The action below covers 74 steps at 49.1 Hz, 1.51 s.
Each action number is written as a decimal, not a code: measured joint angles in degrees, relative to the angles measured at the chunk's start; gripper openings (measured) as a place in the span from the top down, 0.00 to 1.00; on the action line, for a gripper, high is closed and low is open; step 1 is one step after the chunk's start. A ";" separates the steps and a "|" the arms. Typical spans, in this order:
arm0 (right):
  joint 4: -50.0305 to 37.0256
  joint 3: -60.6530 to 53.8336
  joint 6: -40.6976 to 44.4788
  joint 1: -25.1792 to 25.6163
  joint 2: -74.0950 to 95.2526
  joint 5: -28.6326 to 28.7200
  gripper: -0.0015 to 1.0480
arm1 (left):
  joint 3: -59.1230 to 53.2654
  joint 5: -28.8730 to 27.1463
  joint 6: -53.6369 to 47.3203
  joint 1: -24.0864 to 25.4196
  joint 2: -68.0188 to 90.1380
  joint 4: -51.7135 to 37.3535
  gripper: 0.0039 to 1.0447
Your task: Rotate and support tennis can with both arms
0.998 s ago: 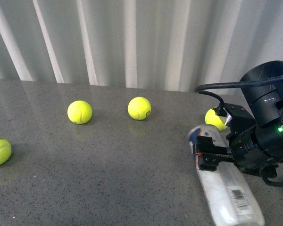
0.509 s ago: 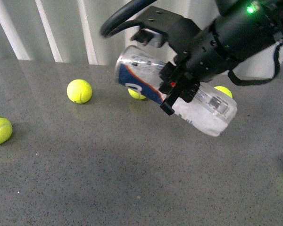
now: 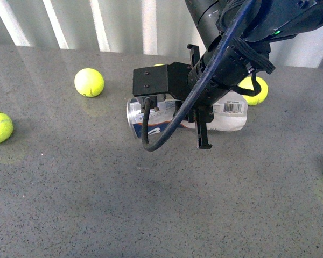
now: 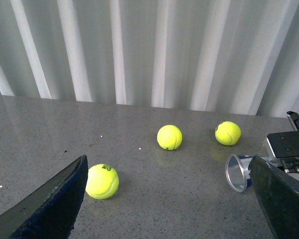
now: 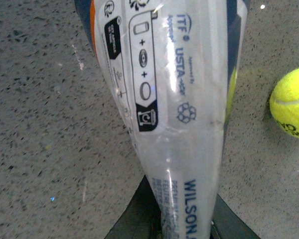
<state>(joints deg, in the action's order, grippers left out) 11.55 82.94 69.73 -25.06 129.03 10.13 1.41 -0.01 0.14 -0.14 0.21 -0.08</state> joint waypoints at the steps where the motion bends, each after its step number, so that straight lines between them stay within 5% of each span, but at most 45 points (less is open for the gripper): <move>1: -0.26 0.20 -0.11 0.00 0.22 0.13 0.92 | 0.00 0.02 0.00 0.00 0.00 0.00 0.06; 19: -7.72 2.62 -5.11 -1.66 5.03 0.22 0.92 | 0.00 0.02 0.00 0.00 0.00 0.00 0.06; 44: -12.72 -2.21 -16.06 -2.58 1.95 2.21 0.06 | 0.00 0.02 0.00 0.00 0.00 0.00 0.06; 56: -13.75 -5.97 -21.53 -2.58 -4.39 3.98 0.07 | 0.00 0.00 0.00 0.00 0.00 0.00 0.06; 64: -17.55 -10.51 -33.59 -2.45 -10.75 4.28 0.07 | 0.00 0.00 0.00 0.00 0.00 0.00 0.06; 74: -22.64 -20.13 -56.54 -0.59 -24.22 -7.48 0.07 | 0.00 0.00 0.00 0.00 0.00 0.00 0.06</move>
<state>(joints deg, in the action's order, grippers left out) -11.09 62.81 13.19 -25.65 104.81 2.66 1.41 -0.01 0.14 -0.14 0.21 -0.08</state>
